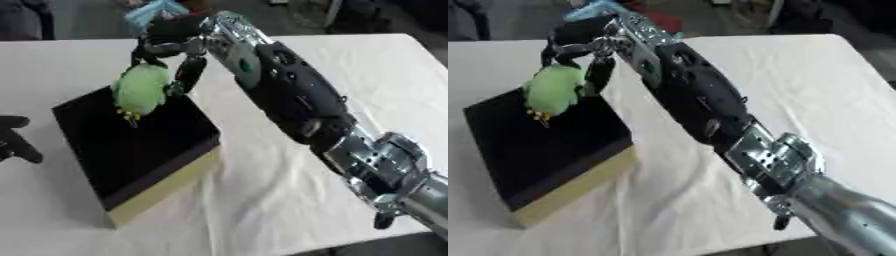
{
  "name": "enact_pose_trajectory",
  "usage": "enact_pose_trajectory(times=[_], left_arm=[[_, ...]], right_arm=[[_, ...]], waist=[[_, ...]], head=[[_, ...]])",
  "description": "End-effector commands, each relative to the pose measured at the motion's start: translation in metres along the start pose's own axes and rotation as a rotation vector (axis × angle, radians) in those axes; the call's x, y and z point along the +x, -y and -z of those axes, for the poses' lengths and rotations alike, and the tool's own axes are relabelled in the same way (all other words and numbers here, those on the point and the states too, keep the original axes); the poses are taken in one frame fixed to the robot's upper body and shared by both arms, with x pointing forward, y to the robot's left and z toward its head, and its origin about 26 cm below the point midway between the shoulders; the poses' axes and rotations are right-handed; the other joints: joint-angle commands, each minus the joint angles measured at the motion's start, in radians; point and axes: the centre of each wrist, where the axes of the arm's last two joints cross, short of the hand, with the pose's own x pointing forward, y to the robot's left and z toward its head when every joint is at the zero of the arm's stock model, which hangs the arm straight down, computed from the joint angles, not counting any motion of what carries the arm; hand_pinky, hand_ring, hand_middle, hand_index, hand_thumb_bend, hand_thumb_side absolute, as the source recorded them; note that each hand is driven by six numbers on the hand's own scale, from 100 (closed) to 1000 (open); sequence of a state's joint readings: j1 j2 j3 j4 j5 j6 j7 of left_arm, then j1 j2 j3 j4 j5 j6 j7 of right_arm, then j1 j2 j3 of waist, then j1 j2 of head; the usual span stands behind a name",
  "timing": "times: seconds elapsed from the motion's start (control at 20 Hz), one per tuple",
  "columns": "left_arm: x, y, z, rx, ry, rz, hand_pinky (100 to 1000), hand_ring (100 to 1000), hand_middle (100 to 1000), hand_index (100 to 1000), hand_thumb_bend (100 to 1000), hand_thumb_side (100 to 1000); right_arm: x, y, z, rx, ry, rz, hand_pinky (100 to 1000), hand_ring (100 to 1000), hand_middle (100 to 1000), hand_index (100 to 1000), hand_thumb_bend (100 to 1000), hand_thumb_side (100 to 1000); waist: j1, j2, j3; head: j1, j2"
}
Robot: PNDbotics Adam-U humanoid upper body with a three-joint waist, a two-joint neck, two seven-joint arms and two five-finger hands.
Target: Pick up objects on the table and place them in the box.
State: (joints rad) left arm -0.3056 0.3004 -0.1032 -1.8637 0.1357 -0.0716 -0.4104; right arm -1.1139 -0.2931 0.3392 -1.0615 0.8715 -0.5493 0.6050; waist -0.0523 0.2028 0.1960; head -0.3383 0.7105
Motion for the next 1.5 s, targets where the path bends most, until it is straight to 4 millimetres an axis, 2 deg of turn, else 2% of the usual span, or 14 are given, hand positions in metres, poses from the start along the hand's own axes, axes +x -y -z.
enact_pose_trajectory(times=[0.05, 0.3, 0.65, 1.0, 1.1, 1.15, 1.2, 1.25, 1.3, 1.35, 1.45, 1.5], left_arm=[[0.012, -0.008, 0.0, 0.05, 0.063, 0.0, 626, 563, 492, 789, 386, 722], [0.013, -0.012, -0.002, 0.125, 0.064, -0.008, 670, 581, 507, 792, 374, 731], [0.011, -0.012, -0.003, 0.136, 0.043, 0.0, 679, 587, 514, 795, 362, 751], [0.011, -0.012, -0.002, 0.128, 0.031, 0.009, 686, 595, 521, 798, 361, 763], [0.011, -0.012, -0.002, 0.124, 0.031, 0.011, 688, 597, 523, 799, 363, 765], [0.011, -0.012, -0.002, 0.121, 0.031, 0.012, 689, 598, 525, 800, 361, 768], [0.011, -0.012, -0.002, 0.12, 0.03, 0.012, 689, 598, 525, 800, 362, 768], [0.011, -0.012, -0.002, 0.119, 0.029, 0.013, 689, 598, 525, 800, 361, 768], [0.011, -0.012, -0.002, 0.119, 0.029, 0.013, 690, 598, 525, 800, 362, 768], [0.011, -0.012, -0.002, 0.118, 0.029, 0.013, 690, 598, 525, 800, 361, 768], [0.011, -0.012, -0.001, 0.118, 0.029, 0.014, 690, 598, 525, 800, 362, 768], [0.011, -0.012, -0.001, 0.117, 0.029, 0.014, 690, 598, 525, 800, 361, 768]], right_arm=[[0.003, 0.015, -0.005, 0.013, 0.015, -0.088, 709, 636, 403, 512, 155, 160], [0.015, 0.021, -0.002, 0.043, 0.067, -0.176, 727, 655, 428, 528, 184, 169], [0.039, 0.03, 0.003, 0.059, 0.169, -0.253, 731, 662, 440, 536, 190, 187], [0.058, 0.018, 0.017, 0.105, 0.244, -0.251, 732, 669, 460, 557, 199, 213], [0.061, 0.011, 0.021, 0.125, 0.248, -0.245, 736, 678, 489, 584, 223, 237], [0.061, 0.008, 0.022, 0.135, 0.249, -0.242, 741, 691, 529, 616, 285, 296], [0.061, 0.005, 0.024, 0.143, 0.249, -0.241, 747, 701, 564, 650, 316, 314], [0.061, 0.004, 0.024, 0.147, 0.249, -0.247, 760, 728, 642, 718, 416, 381], [0.062, 0.005, 0.024, 0.146, 0.248, -0.258, 772, 746, 697, 775, 486, 411], [0.063, 0.006, 0.023, 0.143, 0.247, -0.273, 785, 773, 764, 837, 570, 435], [0.065, 0.011, 0.022, 0.136, 0.242, -0.309, 799, 796, 832, 896, 673, 452], [0.065, 0.013, 0.021, 0.132, 0.24, -0.324, 806, 805, 851, 907, 687, 458]], waist=[[0.005, -0.021, -0.002], [0.006, -0.022, -0.003], [0.004, -0.023, -0.008], [0.004, -0.02, -0.008], [0.005, -0.018, -0.008], [0.005, -0.018, -0.007], [0.005, -0.017, -0.007], [0.005, -0.017, -0.007], [0.005, -0.017, -0.008], [0.005, -0.016, -0.008], [0.005, -0.017, -0.009], [0.005, -0.017, -0.009]], head=[[-0.005, -0.004], [-0.007, 0.0], [-0.008, 0.002], [-0.011, 0.0], [-0.012, -0.001], [-0.012, -0.001], [-0.012, -0.001], [-0.012, -0.001], [-0.013, -0.001], [-0.013, 0.0], [-0.013, 0.0], [-0.013, 0.0]])
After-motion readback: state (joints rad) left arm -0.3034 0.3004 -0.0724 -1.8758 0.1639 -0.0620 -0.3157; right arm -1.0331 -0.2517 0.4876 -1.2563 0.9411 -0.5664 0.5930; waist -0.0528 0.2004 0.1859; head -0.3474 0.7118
